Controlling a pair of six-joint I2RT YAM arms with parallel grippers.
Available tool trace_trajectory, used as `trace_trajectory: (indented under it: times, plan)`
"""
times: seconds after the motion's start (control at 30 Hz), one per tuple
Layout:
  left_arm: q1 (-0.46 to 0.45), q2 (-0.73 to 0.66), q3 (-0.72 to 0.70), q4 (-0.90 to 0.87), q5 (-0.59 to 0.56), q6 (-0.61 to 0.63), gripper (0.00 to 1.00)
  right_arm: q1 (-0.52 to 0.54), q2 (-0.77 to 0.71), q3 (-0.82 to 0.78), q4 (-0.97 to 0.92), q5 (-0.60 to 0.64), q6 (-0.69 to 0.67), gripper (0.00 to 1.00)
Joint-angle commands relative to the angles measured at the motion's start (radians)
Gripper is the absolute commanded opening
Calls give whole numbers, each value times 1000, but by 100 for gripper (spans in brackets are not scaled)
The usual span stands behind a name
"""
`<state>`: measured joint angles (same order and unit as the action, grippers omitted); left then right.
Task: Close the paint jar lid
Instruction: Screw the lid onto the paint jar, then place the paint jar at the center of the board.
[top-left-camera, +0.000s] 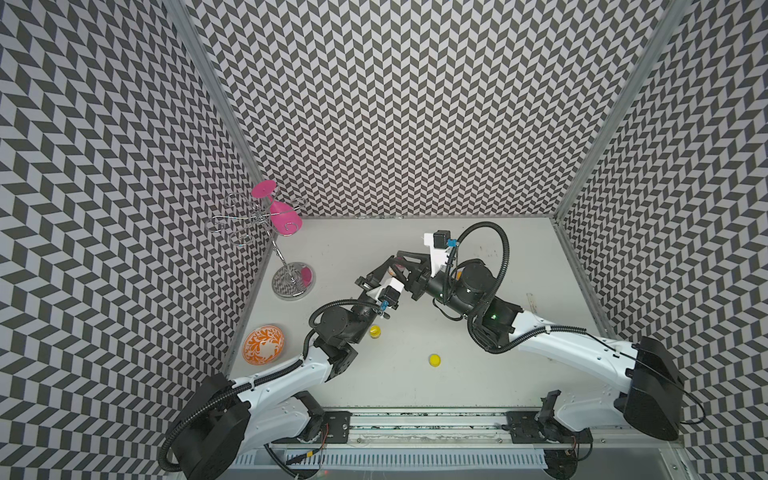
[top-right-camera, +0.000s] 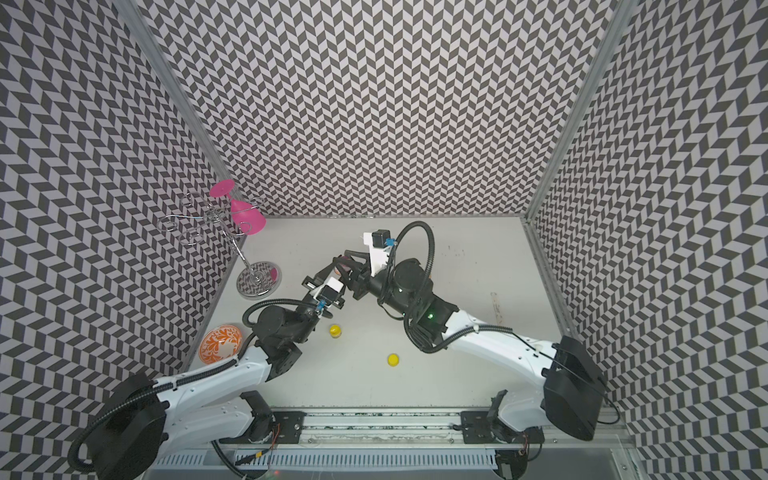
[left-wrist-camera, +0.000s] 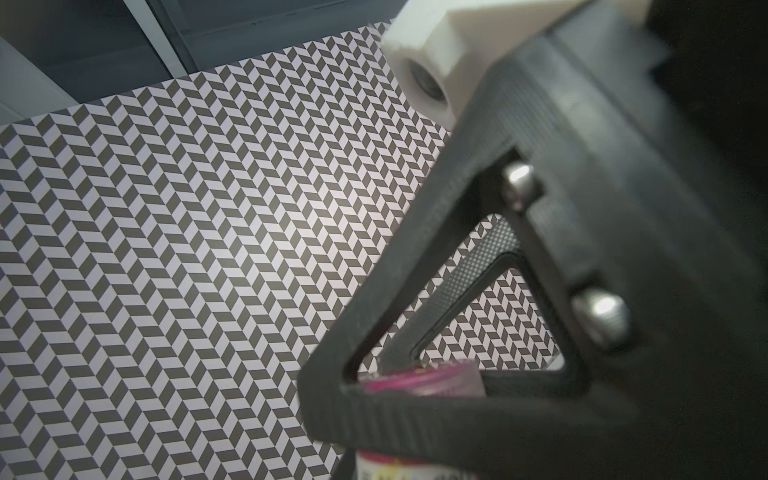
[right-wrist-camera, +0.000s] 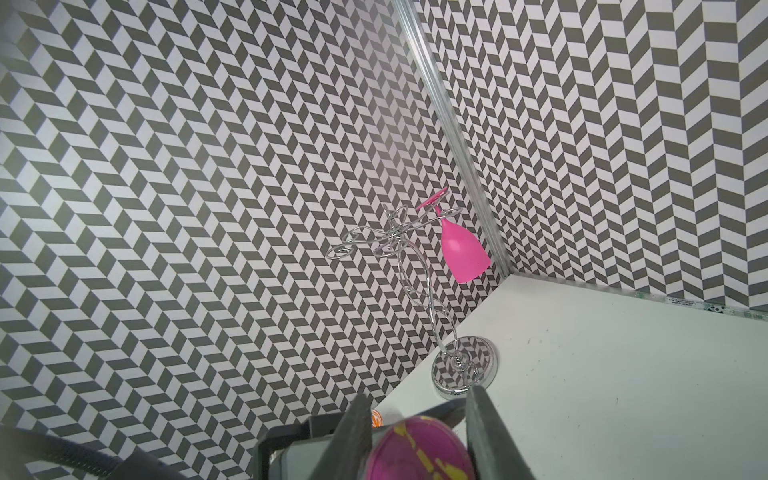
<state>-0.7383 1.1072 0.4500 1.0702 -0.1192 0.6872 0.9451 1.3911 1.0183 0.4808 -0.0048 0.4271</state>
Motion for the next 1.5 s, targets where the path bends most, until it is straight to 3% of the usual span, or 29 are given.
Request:
trace_trajectory:
  times: [0.0, 0.1, 0.23, 0.3, 0.47, 0.63, 0.73, 0.87, 0.93, 1.07, 1.23, 1.47]
  plan:
    - [1, -27, 24, 219, -63, 79, 22, 5, 31, -15, -146, 79, 66, 0]
    - [2, -27, 26, 195, -55, 43, 33, 5, 21, -24, -147, 91, 53, 0]
    - [2, -72, 6, 124, -24, 11, 57, 0, -14, -60, -132, 169, 24, 0]
    - [6, -120, -3, 41, 14, -14, 99, -12, -31, -66, -146, 184, -2, 0]
    - [41, -252, -14, -230, 145, -93, 100, -67, -86, -121, -125, 151, -135, 0]
    - [99, -325, 14, -454, 432, -168, 100, -105, -180, -236, -58, 35, -361, 0]
    - [115, -272, 85, -649, 675, -144, 100, -106, -236, -271, -110, 41, -496, 0]
    - [114, -171, 133, -723, 809, -175, 100, -115, -322, -314, -182, 93, -626, 0]
    - [117, -162, 145, -705, 842, -230, 100, -122, -361, -344, -192, 107, -676, 0]
    - [117, -189, 124, -692, 835, -210, 100, -168, -410, -350, -257, 208, -687, 0]
    - [117, -169, 121, -672, 700, -220, 100, -336, -378, -345, -283, 302, -538, 0]
    - [106, -157, 115, -659, 677, -229, 100, -443, -229, -418, -165, 359, -359, 0]
